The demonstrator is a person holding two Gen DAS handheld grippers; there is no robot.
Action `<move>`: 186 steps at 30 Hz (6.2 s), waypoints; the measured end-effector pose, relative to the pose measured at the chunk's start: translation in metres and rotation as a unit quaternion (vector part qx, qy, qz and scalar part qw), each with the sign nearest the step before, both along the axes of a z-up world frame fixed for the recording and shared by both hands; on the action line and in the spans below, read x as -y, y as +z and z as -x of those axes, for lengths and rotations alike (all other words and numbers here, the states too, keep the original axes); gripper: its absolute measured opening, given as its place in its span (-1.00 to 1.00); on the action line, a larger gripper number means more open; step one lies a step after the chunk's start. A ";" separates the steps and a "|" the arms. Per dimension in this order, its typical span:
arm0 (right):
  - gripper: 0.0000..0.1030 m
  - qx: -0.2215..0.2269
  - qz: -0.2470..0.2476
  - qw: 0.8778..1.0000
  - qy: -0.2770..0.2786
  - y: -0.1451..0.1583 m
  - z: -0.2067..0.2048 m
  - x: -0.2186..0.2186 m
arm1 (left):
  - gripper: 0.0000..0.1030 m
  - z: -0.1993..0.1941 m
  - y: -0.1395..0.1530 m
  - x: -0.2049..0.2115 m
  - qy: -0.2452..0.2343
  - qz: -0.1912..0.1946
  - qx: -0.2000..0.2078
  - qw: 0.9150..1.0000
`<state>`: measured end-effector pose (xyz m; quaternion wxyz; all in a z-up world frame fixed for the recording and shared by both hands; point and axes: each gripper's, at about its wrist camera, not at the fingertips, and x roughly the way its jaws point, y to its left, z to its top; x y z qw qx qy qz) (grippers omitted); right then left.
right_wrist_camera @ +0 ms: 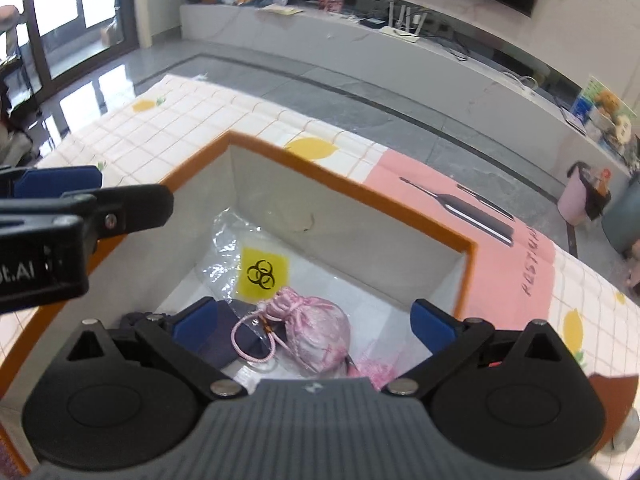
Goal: Organize soft objects
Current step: 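Withdraw both tools up from the orange box toward the remaining items, then lower the right tool onto the brown felt cloth and close on it, then lift the brown cloth with the right tool while the left tool moves toward the white plush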
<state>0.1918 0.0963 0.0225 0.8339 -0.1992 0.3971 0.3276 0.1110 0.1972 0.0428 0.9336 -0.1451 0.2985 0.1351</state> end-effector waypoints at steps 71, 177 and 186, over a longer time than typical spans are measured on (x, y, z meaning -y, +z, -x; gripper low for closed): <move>-0.83 0.003 -0.132 0.967 -0.216 -0.093 -0.095 0.330 | 0.53 -0.019 -0.103 0.300 -0.206 -0.030 -0.071 0.976; -0.61 -0.054 -0.017 0.955 -0.289 -0.093 -0.069 0.425 | 0.50 -0.162 -0.117 0.365 -0.119 0.119 -0.114 0.979; -0.52 -0.060 -0.030 0.957 -0.282 -0.096 -0.064 0.430 | 0.50 -0.179 -0.123 0.369 -0.087 0.118 -0.104 0.984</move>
